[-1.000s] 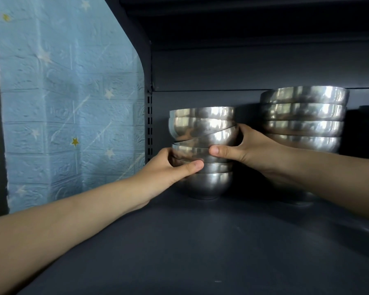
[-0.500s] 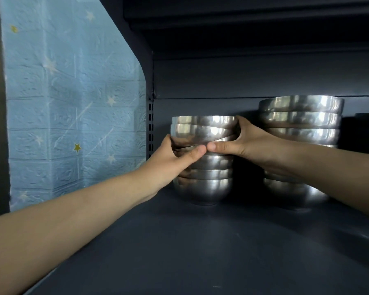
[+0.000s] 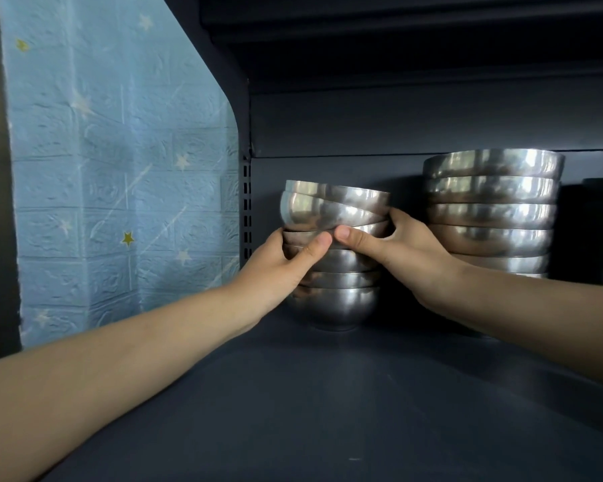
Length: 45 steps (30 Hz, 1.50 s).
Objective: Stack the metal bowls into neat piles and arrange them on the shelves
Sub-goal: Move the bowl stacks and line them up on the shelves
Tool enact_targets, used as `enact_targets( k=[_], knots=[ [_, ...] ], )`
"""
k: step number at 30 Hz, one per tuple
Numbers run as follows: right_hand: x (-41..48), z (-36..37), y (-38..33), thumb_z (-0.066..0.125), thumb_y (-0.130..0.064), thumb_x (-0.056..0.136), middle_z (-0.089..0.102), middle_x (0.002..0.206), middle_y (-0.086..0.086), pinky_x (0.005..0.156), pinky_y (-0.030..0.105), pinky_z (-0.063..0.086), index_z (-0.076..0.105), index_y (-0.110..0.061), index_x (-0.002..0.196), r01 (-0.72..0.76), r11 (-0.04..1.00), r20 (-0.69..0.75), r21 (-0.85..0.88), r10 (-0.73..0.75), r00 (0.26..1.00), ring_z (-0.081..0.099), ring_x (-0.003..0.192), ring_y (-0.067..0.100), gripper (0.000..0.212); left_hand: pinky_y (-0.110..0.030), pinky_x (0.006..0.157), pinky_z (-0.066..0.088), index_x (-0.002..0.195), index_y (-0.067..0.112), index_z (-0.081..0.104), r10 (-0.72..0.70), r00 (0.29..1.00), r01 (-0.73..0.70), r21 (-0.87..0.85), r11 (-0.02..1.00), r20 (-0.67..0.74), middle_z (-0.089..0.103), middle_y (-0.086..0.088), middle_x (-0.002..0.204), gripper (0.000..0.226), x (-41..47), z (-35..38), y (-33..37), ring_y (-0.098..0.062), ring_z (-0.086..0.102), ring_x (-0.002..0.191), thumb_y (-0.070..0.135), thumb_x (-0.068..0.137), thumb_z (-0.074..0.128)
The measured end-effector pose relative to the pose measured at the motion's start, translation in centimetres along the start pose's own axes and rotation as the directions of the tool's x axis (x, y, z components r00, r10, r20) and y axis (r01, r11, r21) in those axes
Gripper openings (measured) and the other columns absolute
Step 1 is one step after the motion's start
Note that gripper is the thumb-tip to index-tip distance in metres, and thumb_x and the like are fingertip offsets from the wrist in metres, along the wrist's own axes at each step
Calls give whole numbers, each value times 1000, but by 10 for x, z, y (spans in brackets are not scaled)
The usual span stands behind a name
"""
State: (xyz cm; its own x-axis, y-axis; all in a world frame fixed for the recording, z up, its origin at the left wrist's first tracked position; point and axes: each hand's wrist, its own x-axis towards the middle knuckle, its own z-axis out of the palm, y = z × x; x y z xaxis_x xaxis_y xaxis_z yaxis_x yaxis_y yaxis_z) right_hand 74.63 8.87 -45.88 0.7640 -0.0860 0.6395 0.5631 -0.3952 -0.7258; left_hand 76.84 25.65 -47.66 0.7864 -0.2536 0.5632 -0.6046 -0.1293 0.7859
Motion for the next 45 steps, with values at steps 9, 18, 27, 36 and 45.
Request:
enact_targets(
  k=[9, 18, 27, 36, 45],
  knots=[
    [2, -2, 9, 76, -73, 43, 68, 112, -7, 92, 27, 50, 52, -20, 127, -45, 998, 62, -38, 48, 997, 64, 103, 9, 102, 0, 46, 40, 123, 21, 42, 11, 1000, -12, 30, 999, 24, 54, 11, 97, 42, 0, 2, 1, 23, 53, 61, 43, 89, 48],
    [2, -9, -5, 72, -36, 71, 71, 70, -19, 65, 8, 48, 63, -22, 94, -23, 999, 195, 47, 13, 981, 65, 70, -9, 28, -27, 95, 46, 134, 24, 34, 14, 1000, -15, 45, 999, 26, 56, 17, 101, 86, 3, -4, 2, -1, 57, 96, 74, 65, 44],
    [18, -11, -4, 87, -64, 38, 71, 112, -1, 96, 36, 50, 54, -13, 125, -41, 997, 114, 61, 34, 993, 68, 103, 14, 106, -6, 63, 48, 121, 23, 40, 89, 996, -89, 21, 996, 17, 56, 15, 102, 53, 12, -5, 10, 1, 58, 94, 42, 78, 65],
    [19, -14, -14, 85, -64, 32, 66, 112, -5, 96, 34, 50, 47, -19, 127, -41, 999, 81, -13, 42, 996, 63, 105, 13, 111, -13, 65, 50, 117, 18, 41, 97, 995, -97, 8, 995, 6, 59, 10, 104, 54, 16, -10, 3, -2, 64, 87, 40, 76, 67],
    [22, -18, -17, 85, -62, 37, 67, 115, -7, 99, 35, 48, 50, -22, 126, -28, 1000, 78, -9, 28, 997, 64, 106, 12, 104, -15, 58, 50, 110, 10, 52, 131, 991, -131, -16, 991, 38, 64, 12, 77, 50, 25, -13, 2, 0, 64, 63, 40, 73, 70]
  ],
)
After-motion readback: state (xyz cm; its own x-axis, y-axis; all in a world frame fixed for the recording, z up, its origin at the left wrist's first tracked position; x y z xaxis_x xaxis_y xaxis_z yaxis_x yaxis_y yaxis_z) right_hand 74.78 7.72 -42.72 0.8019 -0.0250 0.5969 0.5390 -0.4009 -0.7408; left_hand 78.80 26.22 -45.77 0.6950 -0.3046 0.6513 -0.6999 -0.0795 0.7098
